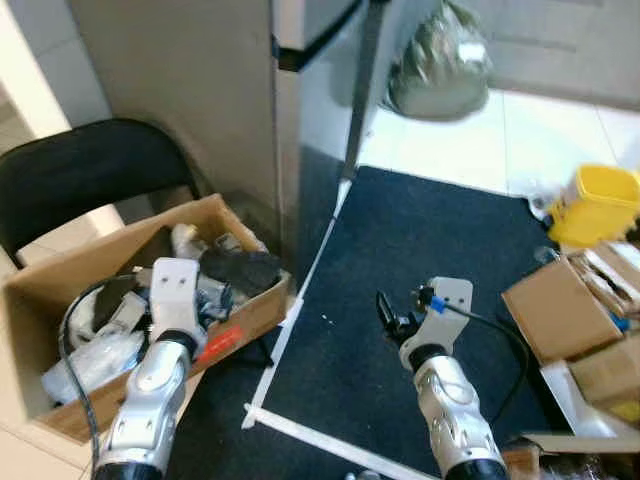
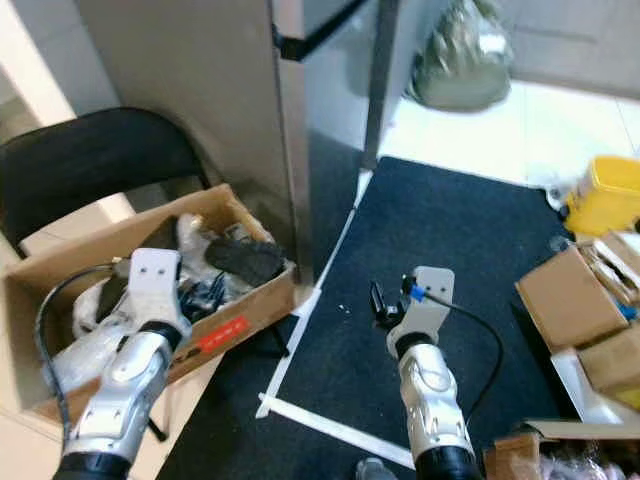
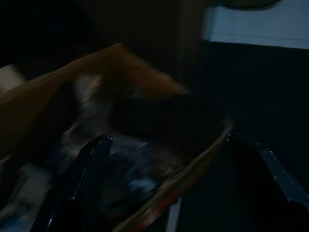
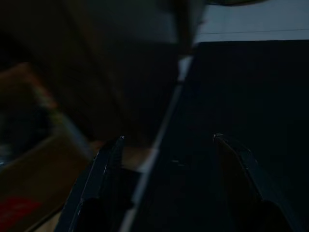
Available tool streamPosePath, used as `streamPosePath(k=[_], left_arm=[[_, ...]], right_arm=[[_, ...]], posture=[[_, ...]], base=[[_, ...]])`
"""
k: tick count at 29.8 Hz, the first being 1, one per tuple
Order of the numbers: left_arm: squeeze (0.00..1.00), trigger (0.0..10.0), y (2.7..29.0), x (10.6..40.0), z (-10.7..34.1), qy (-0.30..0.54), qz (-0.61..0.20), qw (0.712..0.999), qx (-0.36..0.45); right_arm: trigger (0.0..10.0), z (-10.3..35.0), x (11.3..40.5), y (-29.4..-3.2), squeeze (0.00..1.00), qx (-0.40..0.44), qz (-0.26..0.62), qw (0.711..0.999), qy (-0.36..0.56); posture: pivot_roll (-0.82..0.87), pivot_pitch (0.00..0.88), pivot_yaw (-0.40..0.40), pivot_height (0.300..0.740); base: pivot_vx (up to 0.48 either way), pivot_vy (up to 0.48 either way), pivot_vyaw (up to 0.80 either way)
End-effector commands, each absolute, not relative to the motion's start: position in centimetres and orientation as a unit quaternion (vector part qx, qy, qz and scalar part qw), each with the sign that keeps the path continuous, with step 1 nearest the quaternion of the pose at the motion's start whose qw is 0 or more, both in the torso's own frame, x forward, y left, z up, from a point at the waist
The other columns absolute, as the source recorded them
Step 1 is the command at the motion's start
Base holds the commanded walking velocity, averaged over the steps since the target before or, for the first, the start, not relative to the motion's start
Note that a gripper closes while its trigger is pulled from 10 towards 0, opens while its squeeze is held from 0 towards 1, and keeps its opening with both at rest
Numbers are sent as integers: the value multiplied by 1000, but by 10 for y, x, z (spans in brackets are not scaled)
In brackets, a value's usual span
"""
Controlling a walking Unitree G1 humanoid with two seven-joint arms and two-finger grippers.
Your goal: Picking trash to rubbish bin
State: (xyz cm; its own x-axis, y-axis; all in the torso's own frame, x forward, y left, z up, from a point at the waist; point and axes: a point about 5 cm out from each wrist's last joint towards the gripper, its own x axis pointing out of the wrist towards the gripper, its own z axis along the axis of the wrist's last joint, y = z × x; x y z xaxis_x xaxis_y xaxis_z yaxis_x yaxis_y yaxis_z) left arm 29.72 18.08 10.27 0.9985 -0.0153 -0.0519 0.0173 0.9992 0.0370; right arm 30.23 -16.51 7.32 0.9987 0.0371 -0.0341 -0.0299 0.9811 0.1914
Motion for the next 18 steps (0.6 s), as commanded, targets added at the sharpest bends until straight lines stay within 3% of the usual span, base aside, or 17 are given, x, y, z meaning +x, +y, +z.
streamPosePath(k=[1,18], left_arm=[[0,10000,180,293,93,47,-13,999,23],[0,10000,177,292,88,59,-23,998,20]], right_arm=[[10000,69,298,-169,0,93,3,995,22],[10000,56,288,-178,0,79,-43,995,43]], posture=[[38,138,40,740],[53,154,58,740]], base=[[0,0,-800],[0,0,-800]])
